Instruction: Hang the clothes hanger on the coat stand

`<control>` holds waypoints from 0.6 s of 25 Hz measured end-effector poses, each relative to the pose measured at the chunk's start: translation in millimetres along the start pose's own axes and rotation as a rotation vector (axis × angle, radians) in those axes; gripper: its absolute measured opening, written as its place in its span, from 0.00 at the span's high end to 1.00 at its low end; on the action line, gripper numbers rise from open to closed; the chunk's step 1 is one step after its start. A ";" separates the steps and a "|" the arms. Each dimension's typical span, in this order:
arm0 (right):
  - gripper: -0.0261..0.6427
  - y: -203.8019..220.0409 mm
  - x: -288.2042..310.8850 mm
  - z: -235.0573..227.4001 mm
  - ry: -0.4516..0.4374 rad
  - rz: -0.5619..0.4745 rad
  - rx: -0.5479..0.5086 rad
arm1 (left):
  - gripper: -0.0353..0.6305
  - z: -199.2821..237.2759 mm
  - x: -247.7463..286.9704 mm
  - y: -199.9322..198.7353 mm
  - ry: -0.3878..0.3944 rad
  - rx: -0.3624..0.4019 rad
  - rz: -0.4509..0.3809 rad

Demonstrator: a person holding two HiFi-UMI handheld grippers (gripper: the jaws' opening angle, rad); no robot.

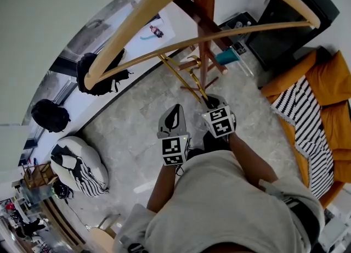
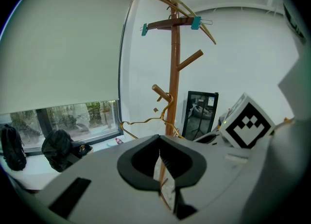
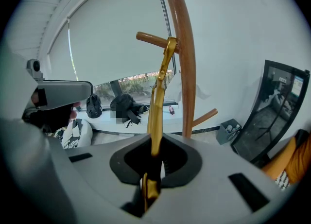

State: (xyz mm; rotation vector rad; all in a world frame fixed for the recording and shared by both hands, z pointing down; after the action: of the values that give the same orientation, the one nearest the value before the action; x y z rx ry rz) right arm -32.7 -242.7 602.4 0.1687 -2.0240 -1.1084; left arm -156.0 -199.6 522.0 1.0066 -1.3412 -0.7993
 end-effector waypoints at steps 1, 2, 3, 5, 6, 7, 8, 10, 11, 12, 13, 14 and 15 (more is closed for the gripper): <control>0.93 0.4 0.4 -0.3 0.000 0.001 0.000 | 0.93 0.3 0.1 0.3 -0.002 -0.001 0.000; 0.93 0.8 0.8 -0.7 0.000 0.002 0.000 | 0.93 0.7 0.3 0.6 -0.003 -0.001 0.000; 0.93 1.4 1.2 -1.2 0.000 0.003 0.001 | 0.93 1.0 0.4 1.0 -0.005 -0.002 0.000; 0.93 2.5 1.6 -1.9 0.002 0.006 0.002 | 0.93 1.4 0.3 1.6 -0.006 -0.002 0.000; 0.93 2.7 1.8 -2.0 0.002 0.007 0.002 | 0.93 1.8 -0.1 1.5 -0.007 -0.002 0.000; 0.93 2.5 2.3 -1.7 0.003 0.009 0.003 | 0.93 2.8 -0.4 1.2 -0.007 -0.002 0.001; 0.93 1.7 3.3 -1.3 0.004 0.011 0.004 | 0.93 4.3 -0.5 0.7 -0.007 -0.003 0.003; 0.93 -0.6 6.0 -0.6 0.006 0.015 0.007 | 0.93 8.2 0.2 -0.8 -0.008 -0.005 0.005; 0.93 -1.6 7.0 -0.4 0.006 0.016 0.007 | 0.93 9.8 0.3 -1.5 -0.009 -0.005 0.005; 0.93 -2.0 7.3 -0.3 0.006 0.017 0.007 | 0.93 10.6 -0.3 -1.9 -0.011 -0.007 0.005; 0.93 -1.7 6.8 -0.3 0.006 0.018 0.006 | 0.93 10.5 -1.5 -1.7 -0.013 -0.008 0.005; 0.93 -0.6 6.1 -0.4 0.007 0.020 0.006 | 0.93 9.8 -3.0 -1.0 -0.015 -0.009 0.004; 0.93 0.8 5.3 -1.0 0.008 0.021 0.004 | 0.93 8.9 -4.5 -0.1 -0.017 -0.008 0.002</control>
State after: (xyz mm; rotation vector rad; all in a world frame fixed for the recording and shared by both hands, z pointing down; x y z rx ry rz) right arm -35.4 -245.3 606.4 0.1538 -2.0165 -1.0884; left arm -165.3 -196.7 519.8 0.9938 -1.3522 -0.8125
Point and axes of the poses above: the fingertips, and each gripper's own axes: x forward along the fingers, z to its left, y out of its underside, the point moved 5 cm from there along -x, backward along the fingers, and after that the axes turned 14 degrees about -y, right-handed, at the moved point
